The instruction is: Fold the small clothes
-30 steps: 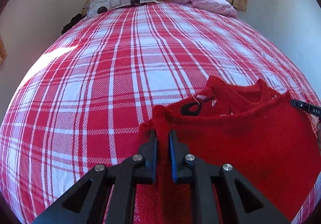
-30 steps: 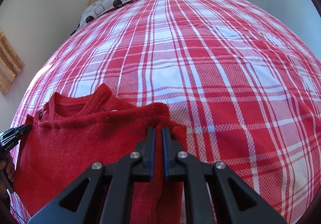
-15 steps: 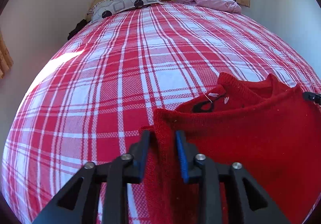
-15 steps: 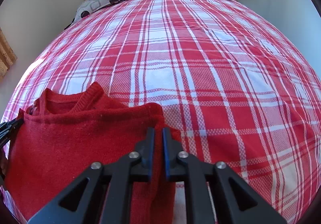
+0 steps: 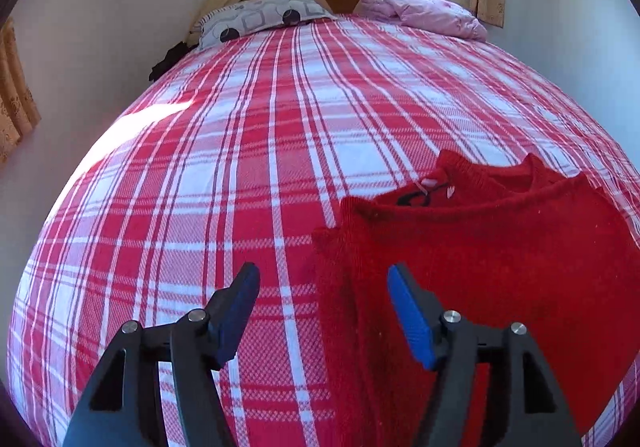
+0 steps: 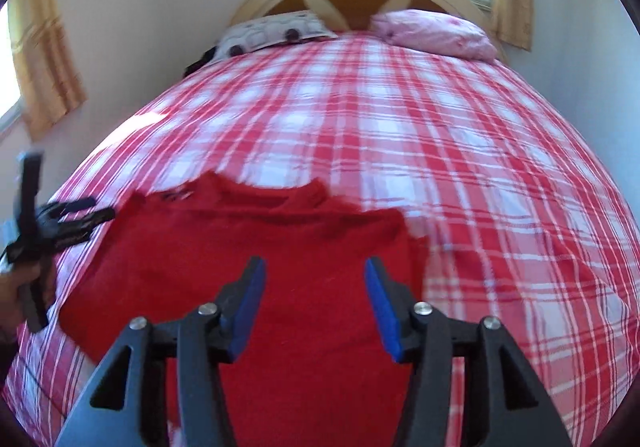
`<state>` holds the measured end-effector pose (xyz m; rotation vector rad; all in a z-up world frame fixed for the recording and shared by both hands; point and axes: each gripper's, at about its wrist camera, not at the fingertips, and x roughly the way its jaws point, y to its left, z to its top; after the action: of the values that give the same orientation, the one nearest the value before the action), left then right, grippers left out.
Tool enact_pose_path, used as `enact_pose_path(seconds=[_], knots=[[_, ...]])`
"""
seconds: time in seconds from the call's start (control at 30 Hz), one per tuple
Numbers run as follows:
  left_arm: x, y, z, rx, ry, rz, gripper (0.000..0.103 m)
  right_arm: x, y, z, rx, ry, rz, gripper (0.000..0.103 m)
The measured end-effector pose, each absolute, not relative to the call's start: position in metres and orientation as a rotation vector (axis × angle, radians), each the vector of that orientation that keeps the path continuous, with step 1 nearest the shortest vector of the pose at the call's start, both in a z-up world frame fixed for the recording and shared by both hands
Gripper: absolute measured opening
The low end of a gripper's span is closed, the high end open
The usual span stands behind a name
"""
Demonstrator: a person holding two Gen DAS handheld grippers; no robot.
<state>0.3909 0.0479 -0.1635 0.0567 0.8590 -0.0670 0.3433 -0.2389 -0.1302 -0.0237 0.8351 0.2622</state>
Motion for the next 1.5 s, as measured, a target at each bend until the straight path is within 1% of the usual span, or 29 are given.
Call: enact_pose_path(seconds=[0.17,0.3,0.5,0.77,1.07,1.17,1.37,1.43,1.47,1.5], knots=[[0.383,0.052,-0.175,0.034,0.896,-0.075,0.067,0.307,-0.173,-0.152,-0.114,0.864,0.376,0.058],[0.381,0.057,-0.179,0.008,0.904,-0.091,0.067,0.288,-0.14,-0.169,-0.202,0.875,0.447,0.058],[0.385,0.064,-0.186,-0.07,0.931,-0.143,0.067,0.268,-0.101,-0.18,-0.328,0.852,0.511,0.058],[0.397,0.075,-0.193,-0.221,0.967,-0.227,0.067,0.25,-0.062,-0.189,-0.499,0.781,0.53,0.061],[0.405,0.079,-0.192,-0.227,0.957,-0.234,0.067,0.24,-0.022,-0.208,-0.688,0.688,0.513,0.062],[0.409,0.084,-0.193,-0.25,0.951,-0.235,0.067,0.242,-0.017,-0.215,-0.738,0.676,0.477,0.06],[0.415,0.083,-0.194,-0.252,0.944,-0.255,0.067,0.24,-0.016,-0.221,-0.775,0.64,0.453,0.06],[0.418,0.081,-0.194,-0.262,0.942,-0.289,0.067,0.241,-0.015,-0.221,-0.764,0.645,0.448,0.055],[0.419,0.078,-0.194,-0.259,0.941,-0.307,0.067,0.242,-0.013,-0.222,-0.761,0.655,0.444,0.043],[0.419,0.075,-0.193,-0.252,0.935,-0.325,0.067,0.244,-0.013,-0.223,-0.758,0.664,0.441,0.036]])
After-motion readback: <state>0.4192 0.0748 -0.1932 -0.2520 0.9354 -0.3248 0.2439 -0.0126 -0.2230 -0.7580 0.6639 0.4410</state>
